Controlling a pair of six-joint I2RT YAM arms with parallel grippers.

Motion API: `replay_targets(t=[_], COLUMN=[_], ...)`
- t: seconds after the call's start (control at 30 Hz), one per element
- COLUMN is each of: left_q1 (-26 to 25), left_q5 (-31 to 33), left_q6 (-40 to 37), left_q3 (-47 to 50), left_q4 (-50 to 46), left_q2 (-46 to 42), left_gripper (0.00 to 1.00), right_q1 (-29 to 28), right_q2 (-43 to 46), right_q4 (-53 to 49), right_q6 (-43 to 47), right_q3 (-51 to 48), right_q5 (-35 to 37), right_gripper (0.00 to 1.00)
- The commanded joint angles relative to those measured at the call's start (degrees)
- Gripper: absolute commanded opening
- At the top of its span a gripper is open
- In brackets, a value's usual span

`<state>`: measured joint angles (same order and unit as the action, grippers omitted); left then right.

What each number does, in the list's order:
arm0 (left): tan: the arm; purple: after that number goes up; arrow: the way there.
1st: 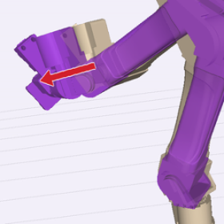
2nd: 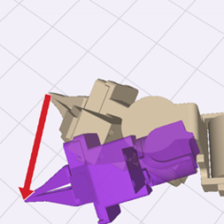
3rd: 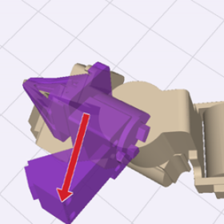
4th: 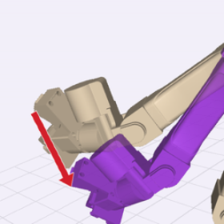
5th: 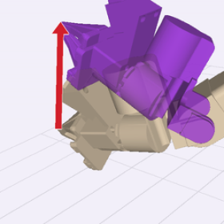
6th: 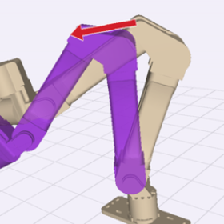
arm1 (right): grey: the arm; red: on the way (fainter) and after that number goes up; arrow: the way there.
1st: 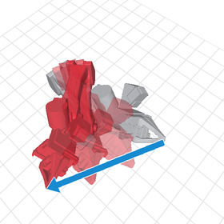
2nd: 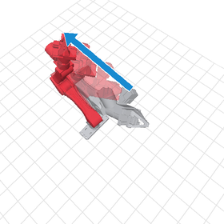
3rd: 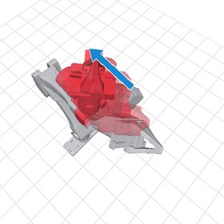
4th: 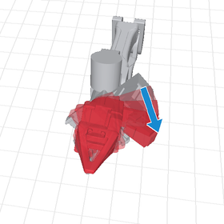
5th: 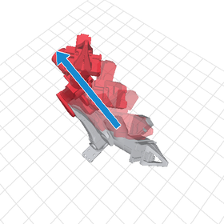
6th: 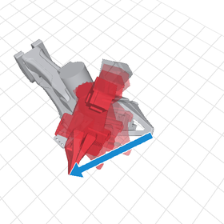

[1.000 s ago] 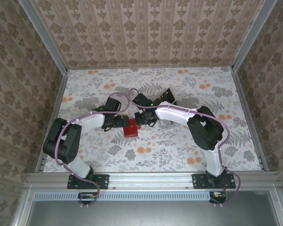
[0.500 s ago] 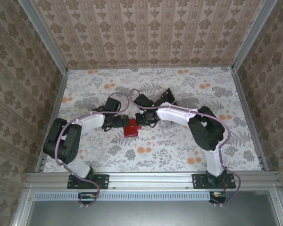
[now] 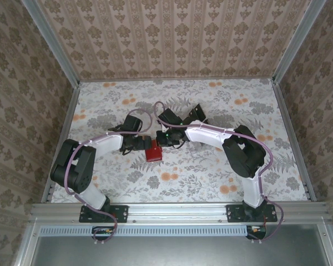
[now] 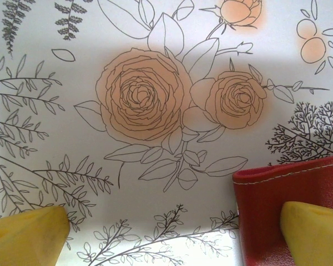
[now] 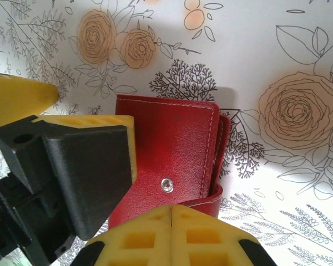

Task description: Put the credit cards into the card holder

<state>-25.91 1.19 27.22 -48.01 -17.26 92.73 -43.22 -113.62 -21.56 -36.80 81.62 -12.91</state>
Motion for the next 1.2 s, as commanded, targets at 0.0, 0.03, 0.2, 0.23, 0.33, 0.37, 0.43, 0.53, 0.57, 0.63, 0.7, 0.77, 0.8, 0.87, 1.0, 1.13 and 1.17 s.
replay_targets(t=[0.0,0.03,0.2,0.23,0.33,0.37,0.43,0.53,0.57,0.63,0.7,0.77,0.8,0.87,1.0,1.13,1.17], left_q1=[0.20,0.24,0.25,0.25,0.25,0.25,0.22,0.24,0.25,0.20,0.21,0.20,0.25,0.25,0.23,0.25,0.24], left_q5=[0.93,0.95,0.86,0.92,0.85,0.83,0.82,0.75,0.91,0.84,0.85,0.84,0.89,0.75,0.81,0.83,0.89], left_q6=[0.64,0.64,0.72,0.68,0.77,0.82,0.86,0.90,0.90,0.85,0.81,0.84,0.81,0.88,0.90,0.99,0.99], left_q3=[2.33,2.38,2.43,2.41,2.36,2.33,2.37,2.39,2.40,2.40,2.35,2.35,2.39,2.41,2.67,2.74,2.76], left_q4=[1.46,1.48,1.58,1.61,1.75,1.70,1.75,1.78,1.72,1.73,1.70,1.71,1.70,1.71,1.72,1.84,1.83], left_q2=[2.37,2.38,2.41,2.46,2.54,2.55,2.63,2.63,2.63,2.64,2.63,2.74,2.72,2.74,2.56,2.60,2.59], left_gripper=[1.00,1.00,1.00,1.00,1.00,1.00,1.00,1.00,1.00,1.00,1.00,1.00,1.00,1.00,1.00,1.00,1.00], right_q1=[-0.26,-0.34,-0.63,-0.76,-0.93,-1.07,-1.15,-1.23,-1.17,-1.18,-1.20,-1.20,-1.22,-1.21,-0.95,-0.79,-0.68], right_q2=[-1.14,-1.45,-2.78,-3.16,-4.34,-4.75,-5.46,-6.32,-6.44,-6.61,-6.65,-6.62,-6.68,-6.70,-5.87,-4.24,-3.79], right_q4=[2.46,2.73,3.58,3.61,3.70,3.60,3.61,3.85,3.90,4.12,4.23,4.23,4.17,4.06,4.70,5.55,5.80], right_q6=[-1.96,-2.21,-2.91,-3.01,-3.11,-3.11,-3.13,-3.28,-3.33,-3.46,-3.46,-3.54,-3.54,-3.67,-4.75,-5.38,-5.45], right_q3=[-0.02,-0.02,0.47,0.67,1.24,1.47,1.64,1.52,1.44,1.39,1.26,1.39,1.48,1.54,0.62,-0.42,-0.68], right_q5=[-2.38,-2.54,-3.06,-3.00,-3.09,-3.15,-3.07,-3.06,-3.00,-2.96,-2.70,-2.55,-2.46,-1.71,-0.05,1.03,1.28], right_gripper=[0.00,0.00,0.00,0.00,0.00,0.00,0.00,0.00,0.00,0.00,0.00,0.00,0.00,0.00,0.00,0.00,0.00])
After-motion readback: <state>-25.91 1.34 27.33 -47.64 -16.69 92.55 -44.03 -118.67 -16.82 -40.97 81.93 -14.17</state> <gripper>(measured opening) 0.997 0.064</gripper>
